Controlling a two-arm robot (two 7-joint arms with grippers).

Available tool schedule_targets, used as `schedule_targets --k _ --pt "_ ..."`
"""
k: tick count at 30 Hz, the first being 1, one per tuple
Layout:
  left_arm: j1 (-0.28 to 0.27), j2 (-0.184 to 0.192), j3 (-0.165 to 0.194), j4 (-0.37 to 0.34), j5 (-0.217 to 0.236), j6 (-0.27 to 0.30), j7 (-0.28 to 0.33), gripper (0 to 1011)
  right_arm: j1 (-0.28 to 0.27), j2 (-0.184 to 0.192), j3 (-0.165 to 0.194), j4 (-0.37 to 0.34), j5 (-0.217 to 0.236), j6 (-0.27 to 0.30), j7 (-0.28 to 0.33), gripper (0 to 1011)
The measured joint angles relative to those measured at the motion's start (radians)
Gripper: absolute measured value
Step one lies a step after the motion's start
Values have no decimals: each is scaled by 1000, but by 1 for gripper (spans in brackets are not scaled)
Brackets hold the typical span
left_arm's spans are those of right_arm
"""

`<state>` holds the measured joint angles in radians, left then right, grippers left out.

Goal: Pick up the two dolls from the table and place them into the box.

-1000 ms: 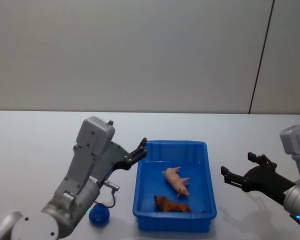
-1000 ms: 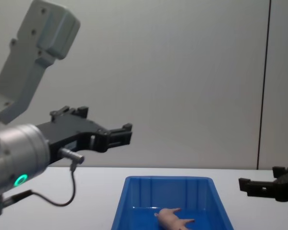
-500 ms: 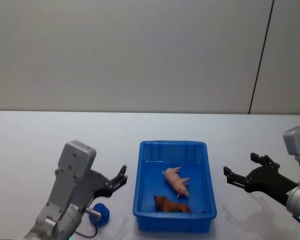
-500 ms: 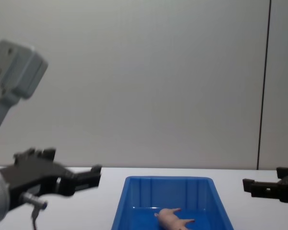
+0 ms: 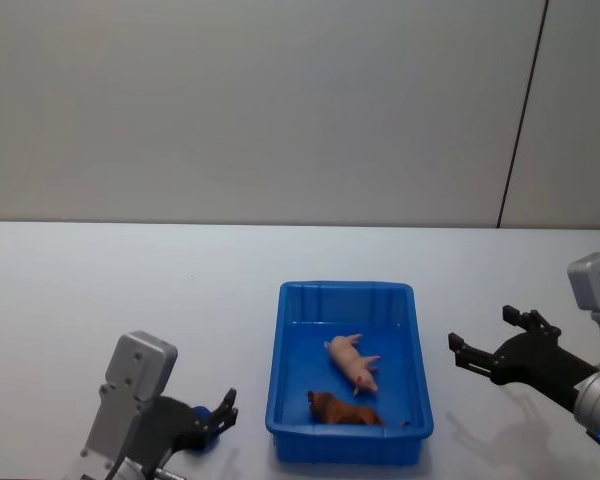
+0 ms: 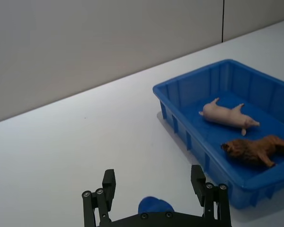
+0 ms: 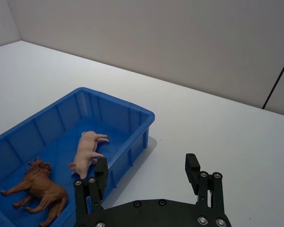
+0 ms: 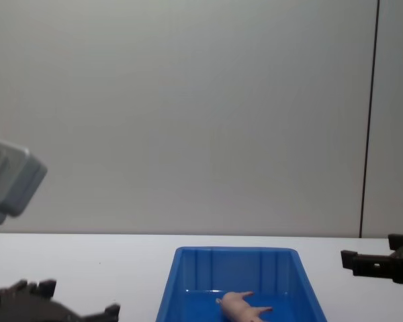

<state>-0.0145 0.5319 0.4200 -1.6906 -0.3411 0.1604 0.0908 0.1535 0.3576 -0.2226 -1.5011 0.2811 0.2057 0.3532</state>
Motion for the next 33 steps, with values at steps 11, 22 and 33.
schedule_targets --k 11,22,33 --pt "-7 -13 -2 69 2 8 -49 1004 -1 1 1 0 0 0 0 1001" --pt "-24 -26 -4 118 26 33 -94 930 -1 1 0 0 0 0 0 1001" --pt "-29 -33 -5 142 43 63 -124 621 -1 1 0 0 0 0 0 1001"
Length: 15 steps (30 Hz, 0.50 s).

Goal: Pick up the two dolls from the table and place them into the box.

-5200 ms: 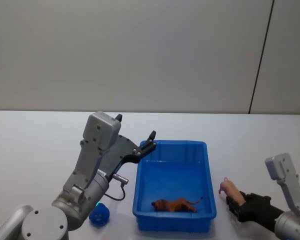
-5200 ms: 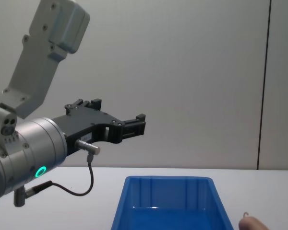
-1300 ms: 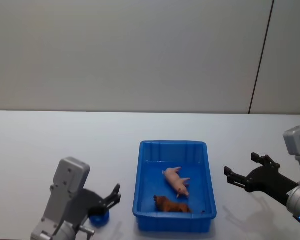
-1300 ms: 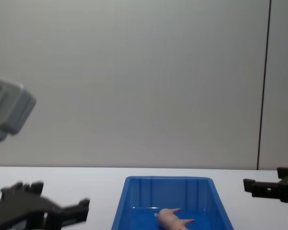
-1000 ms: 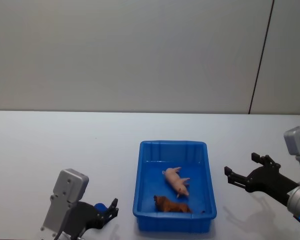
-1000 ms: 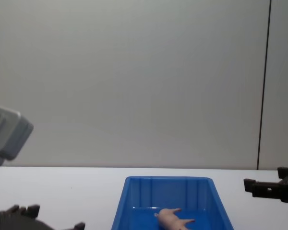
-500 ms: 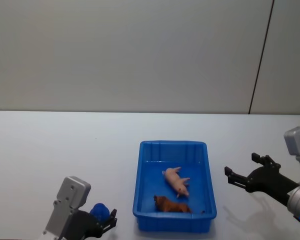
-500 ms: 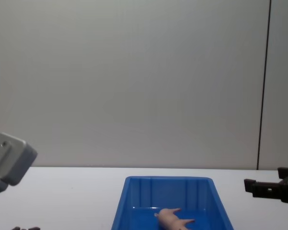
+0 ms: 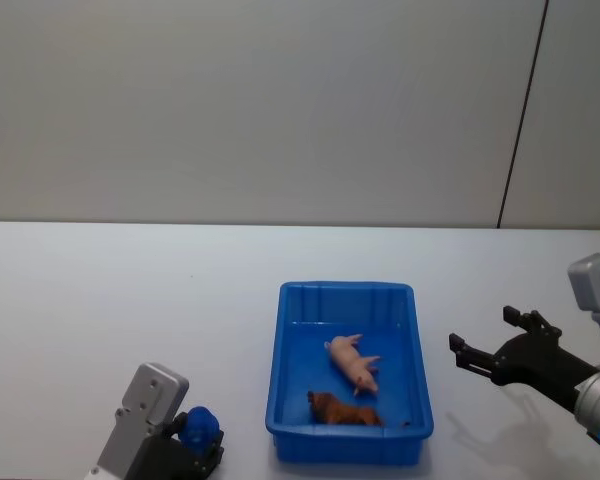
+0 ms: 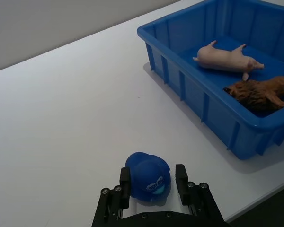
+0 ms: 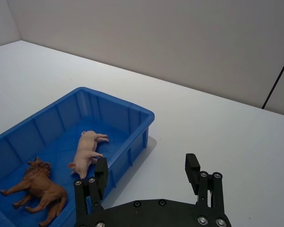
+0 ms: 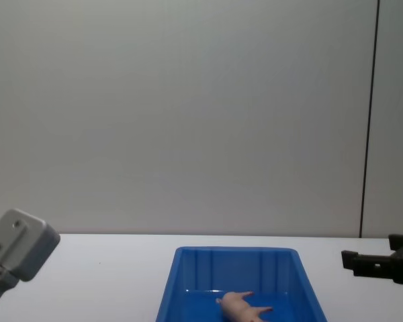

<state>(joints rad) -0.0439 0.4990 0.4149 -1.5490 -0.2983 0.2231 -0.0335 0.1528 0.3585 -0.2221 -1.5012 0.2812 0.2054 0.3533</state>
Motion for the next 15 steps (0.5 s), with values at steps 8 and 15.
schedule_targets --k 8,15 --pt "-7 -7 -1 13 13 10 -18 387 0 0 0 0 0 0 0 1001" --pt "-10 -10 -3 16 25 12 -30 330 0 0 0 0 0 0 0 1001"
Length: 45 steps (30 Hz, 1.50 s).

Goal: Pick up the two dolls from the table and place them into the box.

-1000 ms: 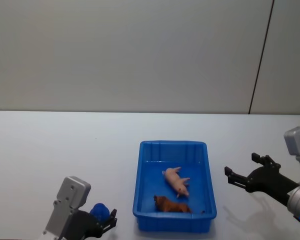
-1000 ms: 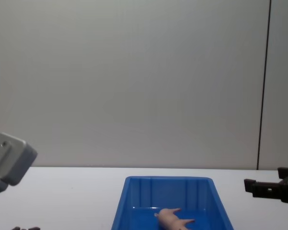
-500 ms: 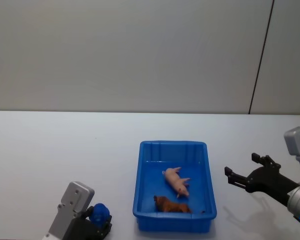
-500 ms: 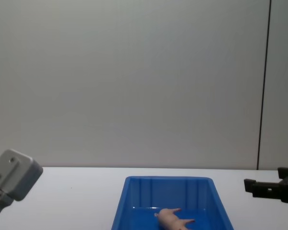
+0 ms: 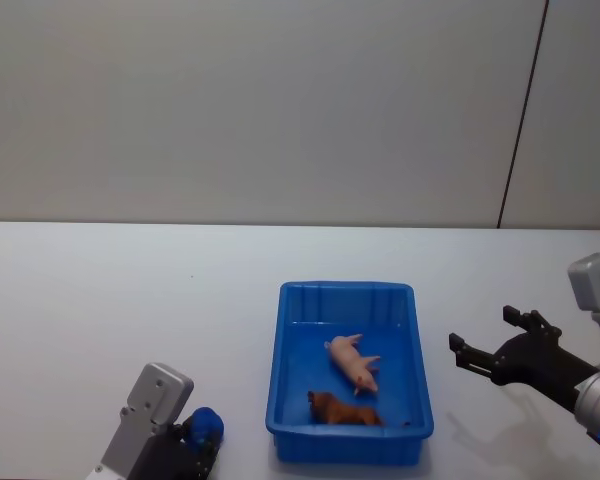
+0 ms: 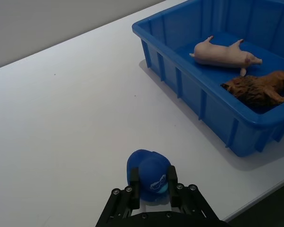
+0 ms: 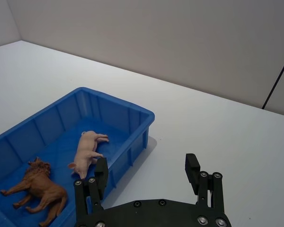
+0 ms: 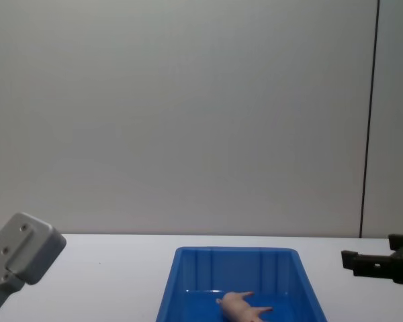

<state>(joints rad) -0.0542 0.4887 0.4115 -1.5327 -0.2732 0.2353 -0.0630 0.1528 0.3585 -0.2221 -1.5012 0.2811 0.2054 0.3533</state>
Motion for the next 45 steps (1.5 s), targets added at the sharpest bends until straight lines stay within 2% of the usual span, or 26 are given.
schedule_targets --k 11,20,28,35,38,39,44,45 --pt "-7 0 -6 -26 32 -4 -14 265 0 0 0 0 0 0 0 1001" --pt "-38 -7 -16 -78 87 -22 -41 220 0 0 0 0 0 0 0 1001" --pt "-89 -43 -12 -95 139 -44 -89 178 0 0 0 0 0 0 0 1001" --pt "-145 -93 1 -73 174 -76 -147 138 0 0 0 0 0 0 0 1001" --pt "-164 -110 5 -61 181 -85 -164 192 0 0 0 0 0 0 0 1001" --pt "-169 -115 6 -58 184 -88 -170 254 0 0 0 0 0 0 0 1001" --pt "-184 -129 8 -48 190 -100 -186 435 0 0 0 0 0 0 0 1001" --pt "-188 -132 8 -47 191 -105 -189 435 0 0 0 0 0 0 0 1001"
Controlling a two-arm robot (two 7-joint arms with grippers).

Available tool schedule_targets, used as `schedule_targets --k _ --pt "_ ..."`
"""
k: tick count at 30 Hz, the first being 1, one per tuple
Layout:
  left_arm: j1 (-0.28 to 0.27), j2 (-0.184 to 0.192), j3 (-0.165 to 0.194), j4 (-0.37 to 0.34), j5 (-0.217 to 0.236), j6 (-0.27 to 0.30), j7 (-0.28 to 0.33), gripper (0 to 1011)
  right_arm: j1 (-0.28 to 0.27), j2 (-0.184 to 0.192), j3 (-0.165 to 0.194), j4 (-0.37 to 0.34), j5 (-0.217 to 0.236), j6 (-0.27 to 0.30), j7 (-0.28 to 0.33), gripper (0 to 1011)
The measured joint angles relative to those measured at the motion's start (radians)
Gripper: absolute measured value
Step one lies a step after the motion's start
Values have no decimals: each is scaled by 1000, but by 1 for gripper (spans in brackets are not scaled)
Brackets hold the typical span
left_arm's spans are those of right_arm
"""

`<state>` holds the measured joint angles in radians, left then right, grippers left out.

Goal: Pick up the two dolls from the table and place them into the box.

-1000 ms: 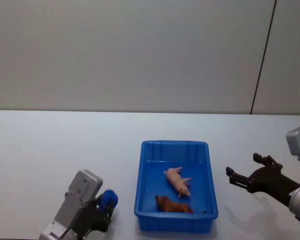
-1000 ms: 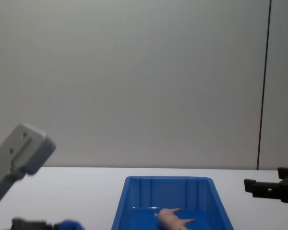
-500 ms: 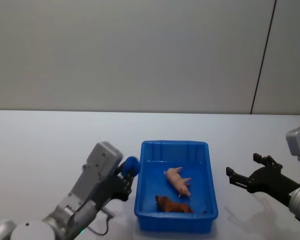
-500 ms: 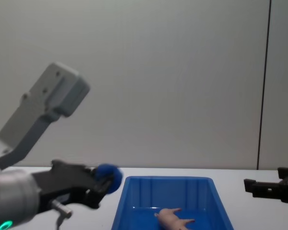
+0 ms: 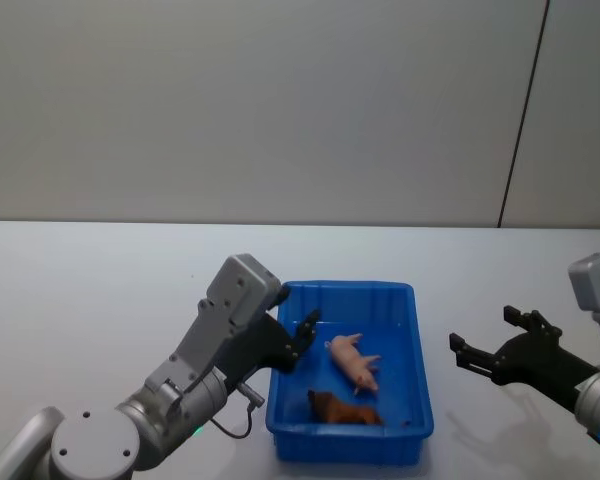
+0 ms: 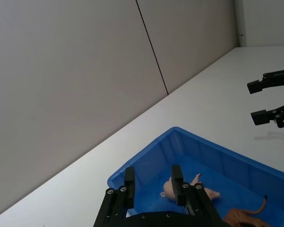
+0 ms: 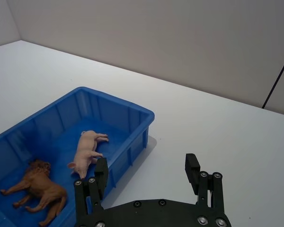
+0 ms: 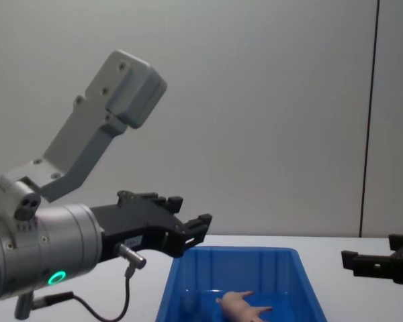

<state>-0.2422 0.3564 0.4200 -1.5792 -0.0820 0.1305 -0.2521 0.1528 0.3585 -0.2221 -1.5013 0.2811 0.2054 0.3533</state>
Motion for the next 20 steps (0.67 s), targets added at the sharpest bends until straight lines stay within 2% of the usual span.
schedule_targets --k 5,6,8,10,16,20 --pt "-2 -2 0 -3 0 -13 -2 628 0 0 0 0 0 0 0 1001" --pt "1 1 -1 -9 0 -16 0 628 0 0 0 0 0 0 0 1001" --pt "7 6 -3 -18 -2 -21 4 727 0 0 0 0 0 0 0 1001" --pt "17 14 -6 -33 -5 -26 13 757 0 0 0 0 0 0 0 1001" --pt "55 48 -17 -83 -18 -41 51 957 0 0 0 0 0 0 0 1001" --pt "73 62 -22 -106 -24 -47 65 1003 0 0 0 0 0 0 0 1001"
